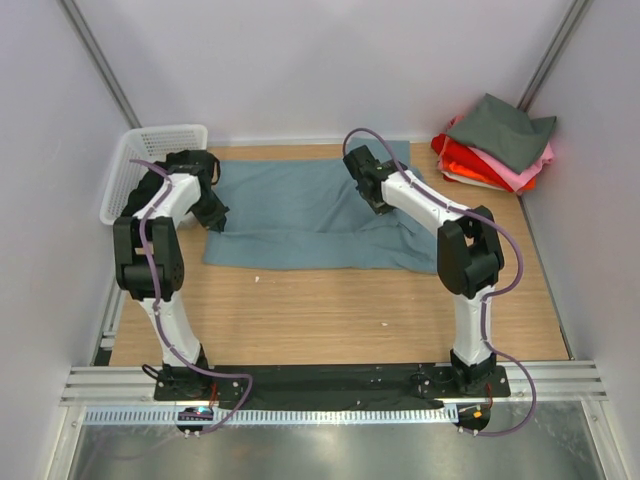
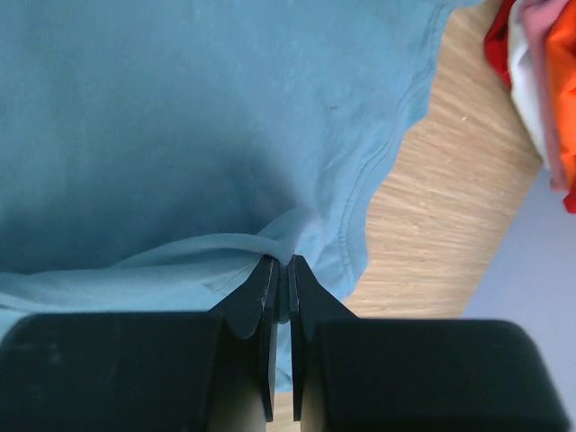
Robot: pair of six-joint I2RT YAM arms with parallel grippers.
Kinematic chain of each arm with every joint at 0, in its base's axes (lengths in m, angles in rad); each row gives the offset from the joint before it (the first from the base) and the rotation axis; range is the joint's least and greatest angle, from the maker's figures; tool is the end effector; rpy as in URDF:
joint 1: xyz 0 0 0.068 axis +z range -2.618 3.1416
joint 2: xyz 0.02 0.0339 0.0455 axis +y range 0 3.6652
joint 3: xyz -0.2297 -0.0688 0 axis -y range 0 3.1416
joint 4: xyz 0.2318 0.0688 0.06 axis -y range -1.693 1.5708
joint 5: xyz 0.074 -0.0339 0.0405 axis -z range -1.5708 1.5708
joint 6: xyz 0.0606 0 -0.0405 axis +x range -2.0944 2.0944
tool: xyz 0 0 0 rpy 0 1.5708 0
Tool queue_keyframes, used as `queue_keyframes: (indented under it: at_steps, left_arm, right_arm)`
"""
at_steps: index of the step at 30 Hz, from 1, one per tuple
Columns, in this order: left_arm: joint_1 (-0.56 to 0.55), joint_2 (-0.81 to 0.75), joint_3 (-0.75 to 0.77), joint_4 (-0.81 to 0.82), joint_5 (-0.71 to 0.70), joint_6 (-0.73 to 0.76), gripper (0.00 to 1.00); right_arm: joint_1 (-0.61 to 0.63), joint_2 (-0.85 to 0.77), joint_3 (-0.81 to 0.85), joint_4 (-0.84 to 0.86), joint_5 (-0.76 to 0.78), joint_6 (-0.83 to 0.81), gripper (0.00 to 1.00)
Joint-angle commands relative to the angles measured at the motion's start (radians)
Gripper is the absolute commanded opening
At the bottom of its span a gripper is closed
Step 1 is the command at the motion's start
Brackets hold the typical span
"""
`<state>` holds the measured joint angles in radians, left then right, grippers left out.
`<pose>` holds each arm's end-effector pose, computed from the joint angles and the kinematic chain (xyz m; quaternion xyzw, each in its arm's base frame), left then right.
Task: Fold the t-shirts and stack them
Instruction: Fold the tshirt
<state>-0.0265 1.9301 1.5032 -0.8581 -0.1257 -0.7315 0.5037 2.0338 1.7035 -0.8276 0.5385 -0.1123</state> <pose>0.3745 -0.0023 0.1585 -0.3494 0.9240 0.0052 0.1550 0.3757 0.1716 0.1852 -0.2341 0.9156 -0.2170 0.2445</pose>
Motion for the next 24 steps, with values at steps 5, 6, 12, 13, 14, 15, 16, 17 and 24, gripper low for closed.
queue_keyframes:
  at_steps: [5,6,12,13,14,15,16,17,24]
  left_arm:
    - [0.003,0.021,0.058,-0.022,-0.035,0.009,0.00]
    - [0.002,0.024,0.060,-0.024,-0.040,0.009,0.00]
    - [0.002,0.035,0.066,-0.027,-0.049,0.012,0.00]
    - [0.002,0.040,0.068,-0.028,-0.054,0.012,0.00]
    - [0.002,0.041,0.072,-0.030,-0.060,0.012,0.00]
    - [0.003,0.044,0.074,-0.033,-0.063,0.012,0.00]
    - [0.002,0.046,0.077,-0.030,-0.068,0.014,0.00]
    - [0.002,0.047,0.080,-0.032,-0.069,0.014,0.00]
    - [0.002,0.067,0.135,-0.058,-0.097,0.026,0.14]
  right_arm:
    - [0.001,0.017,0.057,0.117,0.121,-0.124,0.01]
    - [-0.001,0.022,0.062,0.123,0.123,-0.127,0.01]
    - [-0.001,0.068,0.062,0.151,0.150,-0.148,0.01]
    - [-0.001,0.072,0.058,0.171,0.159,-0.151,0.01]
    - [-0.001,0.084,0.048,0.180,0.182,-0.156,0.01]
    - [-0.002,0.091,0.047,0.191,0.193,-0.162,0.01]
    - [-0.001,0.104,0.045,0.208,0.204,-0.164,0.01]
    - [-0.001,0.108,0.044,0.215,0.206,-0.164,0.02]
    - [-0.008,0.128,0.068,0.239,0.273,-0.142,0.66]
